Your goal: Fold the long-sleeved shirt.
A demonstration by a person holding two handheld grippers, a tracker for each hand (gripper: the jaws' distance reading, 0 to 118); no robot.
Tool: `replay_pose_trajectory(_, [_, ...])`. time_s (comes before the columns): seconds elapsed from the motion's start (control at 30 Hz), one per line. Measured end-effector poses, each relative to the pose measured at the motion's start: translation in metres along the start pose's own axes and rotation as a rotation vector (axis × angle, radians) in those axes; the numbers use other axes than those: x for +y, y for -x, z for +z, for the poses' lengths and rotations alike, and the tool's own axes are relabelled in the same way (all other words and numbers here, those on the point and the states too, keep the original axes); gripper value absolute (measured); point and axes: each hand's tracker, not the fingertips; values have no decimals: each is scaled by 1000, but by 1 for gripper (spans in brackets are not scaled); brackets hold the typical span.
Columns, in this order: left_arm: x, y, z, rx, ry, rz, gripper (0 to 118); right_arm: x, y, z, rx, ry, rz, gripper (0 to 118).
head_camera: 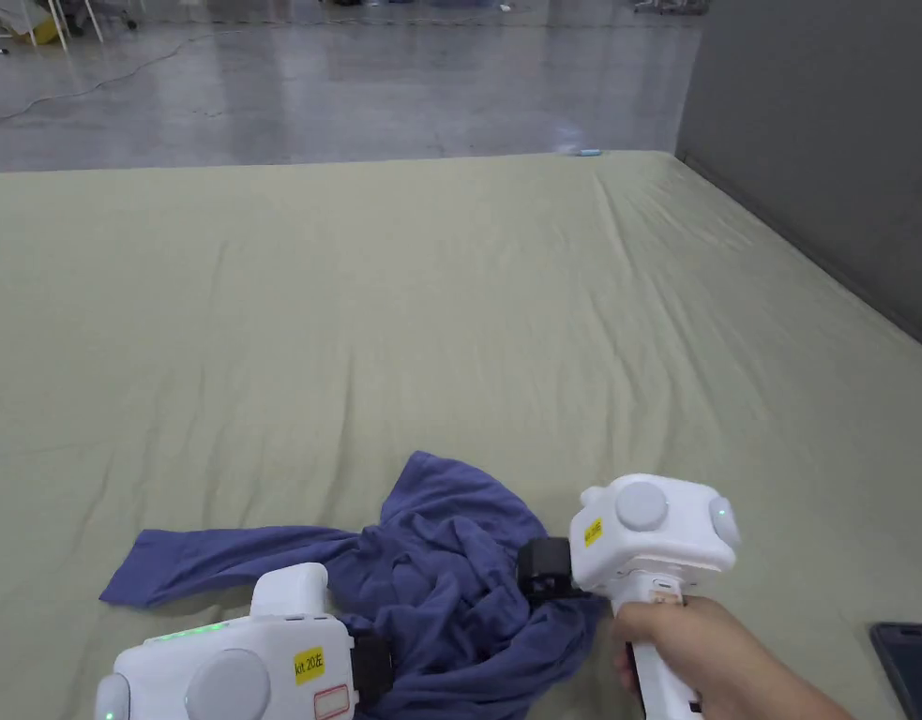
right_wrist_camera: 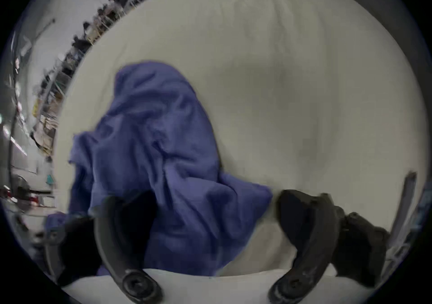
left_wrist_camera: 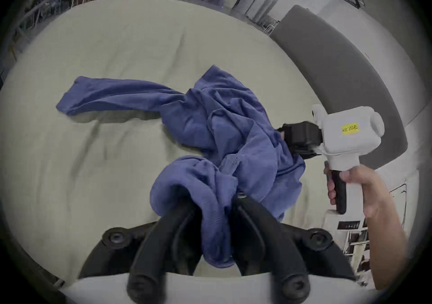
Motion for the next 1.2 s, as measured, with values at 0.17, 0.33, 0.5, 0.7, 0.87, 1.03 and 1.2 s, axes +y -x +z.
replay_pose_trajectory(0.17, [4, 11, 15, 30, -19, 17, 9, -20, 18, 36, -42, -129, 108, 8])
replay_pose_trajectory(0.33, [28, 6, 54, 38, -105, -24, 9, -25, 38, 103, 110, -258, 96, 6])
replay_pose_trajectory(0.5, [106, -3, 131, -15, -283, -49, 9, 12, 75, 221, 225, -479, 155, 5])
replay_pose_trajectory(0.7, [222, -27, 233, 59, -518, -34, 9, 76, 142, 353, 158, -709, 242, 5])
replay_pose_trajectory(0.87, [311, -37, 311, 36, -655, 53, 9, 134, 183, 449, 135, -832, 188, 5])
replay_pose_trajectory(1.03, [386, -49, 348, 18, -689, 142, 9, 192, 213, 501, 120, -846, 114, 5])
replay_pose_trajectory(1.2, [437, -54, 354, 33, -675, 173, 9, 232, 227, 524, 139, -854, 59, 5])
